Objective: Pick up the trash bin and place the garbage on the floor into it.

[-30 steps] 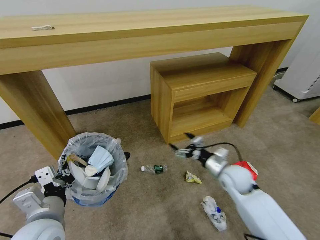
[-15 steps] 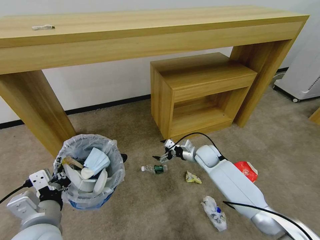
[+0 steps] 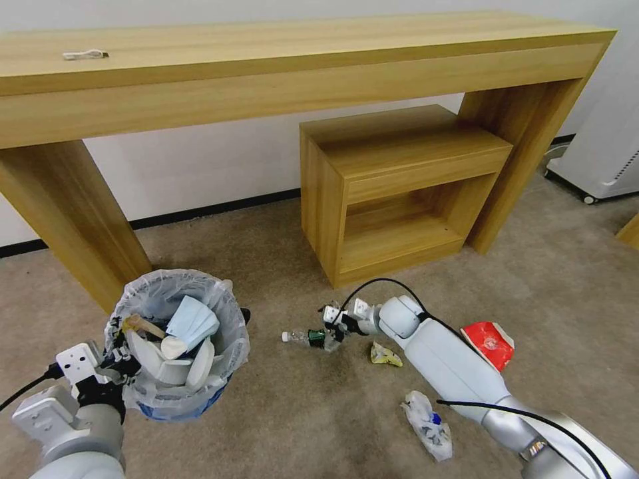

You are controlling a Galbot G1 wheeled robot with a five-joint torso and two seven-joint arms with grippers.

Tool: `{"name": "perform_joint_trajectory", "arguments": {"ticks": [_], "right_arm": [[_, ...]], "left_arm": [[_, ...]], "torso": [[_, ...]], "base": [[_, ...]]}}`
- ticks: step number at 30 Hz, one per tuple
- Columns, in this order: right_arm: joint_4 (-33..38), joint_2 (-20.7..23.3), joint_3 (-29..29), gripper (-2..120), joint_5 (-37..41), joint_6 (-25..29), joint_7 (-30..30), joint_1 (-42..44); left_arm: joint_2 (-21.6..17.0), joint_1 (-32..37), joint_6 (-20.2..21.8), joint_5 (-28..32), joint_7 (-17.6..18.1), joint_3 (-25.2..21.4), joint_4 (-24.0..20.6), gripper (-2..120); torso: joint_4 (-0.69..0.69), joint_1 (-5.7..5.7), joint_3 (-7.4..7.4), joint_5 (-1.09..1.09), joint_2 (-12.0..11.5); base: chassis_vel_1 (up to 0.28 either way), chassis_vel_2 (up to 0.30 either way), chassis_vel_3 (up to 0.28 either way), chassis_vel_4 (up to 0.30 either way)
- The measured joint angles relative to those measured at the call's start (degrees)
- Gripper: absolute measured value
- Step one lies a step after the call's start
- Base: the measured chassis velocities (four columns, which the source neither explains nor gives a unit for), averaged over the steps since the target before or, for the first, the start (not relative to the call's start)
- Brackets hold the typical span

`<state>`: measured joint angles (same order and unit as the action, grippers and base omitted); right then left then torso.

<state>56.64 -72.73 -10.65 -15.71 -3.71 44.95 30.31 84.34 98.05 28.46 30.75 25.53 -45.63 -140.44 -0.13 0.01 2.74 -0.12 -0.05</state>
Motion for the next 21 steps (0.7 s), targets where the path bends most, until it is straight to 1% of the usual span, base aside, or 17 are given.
{"name": "perform_joint_trajectory", "arguments": {"ticks": [2, 5, 6, 9, 17, 19, 21], "right_arm": [[-0.7, -0.3, 0.1, 100, -0.4, 0.1, -0.1, 0.0], [-3.7, -2.1, 2.1, 100, -2.4, 1.1, -0.8, 0.0], [-3.7, -2.1, 2.1, 100, -2.4, 1.1, -0.8, 0.0], [-7.1, -4.4, 3.8, 100, -3.8, 1.6, -1.3, -0.1], [-11.4, -6.7, 4.2, 100, -5.9, 2.1, -2.5, -0.5], [-11.9, -7.0, 4.3, 99, -6.2, 2.2, -2.9, -0.5], [-12.7, -7.5, 4.7, 94, -7.0, 2.2, -4.0, -0.6]], "left_arm": [[0.0, -0.1, -0.1, 0.0, 0.0, 0.0, 0.1, 1], [0.1, -0.3, -0.2, 0.0, 0.0, 0.3, 0.4, 1], [0.1, -0.3, -0.2, 0.0, 0.0, 0.3, 0.4, 1], [0.0, -0.5, -0.2, 0.0, 0.0, 0.3, 0.6, 1], [-0.2, -0.9, -0.4, 0.1, 0.0, 0.1, 1.2, 1], [-0.1, -1.0, -0.4, 0.1, 0.0, 0.1, 1.3, 1], [-0.1, -1.1, -0.4, 0.1, 0.0, 0.2, 1.5, 1]], "torso": [[0.00, 0.00, 0.00, 0.00, 0.0], [0.00, 0.00, 0.00, 0.00, 0.0], [0.00, 0.00, 0.00, 0.00, 0.0], [0.00, 0.00, 0.00, 0.00, 0.0], [0.01, 0.00, 0.00, 0.00, 0.0], [0.00, 0.00, 0.00, 0.00, 0.0], [0.01, 0.00, 0.00, 0.00, 0.0]], "base": [[0.000, 0.000, 0.000, 0.000], [0.000, 0.000, 0.000, 0.000], [0.000, 0.000, 0.000, 0.000], [0.000, 0.000, 0.000, 0.000], [0.000, 0.000, 0.000, 0.000], [0.000, 0.000, 0.000, 0.000], [0.000, 0.000, 0.000, 0.000]]}}
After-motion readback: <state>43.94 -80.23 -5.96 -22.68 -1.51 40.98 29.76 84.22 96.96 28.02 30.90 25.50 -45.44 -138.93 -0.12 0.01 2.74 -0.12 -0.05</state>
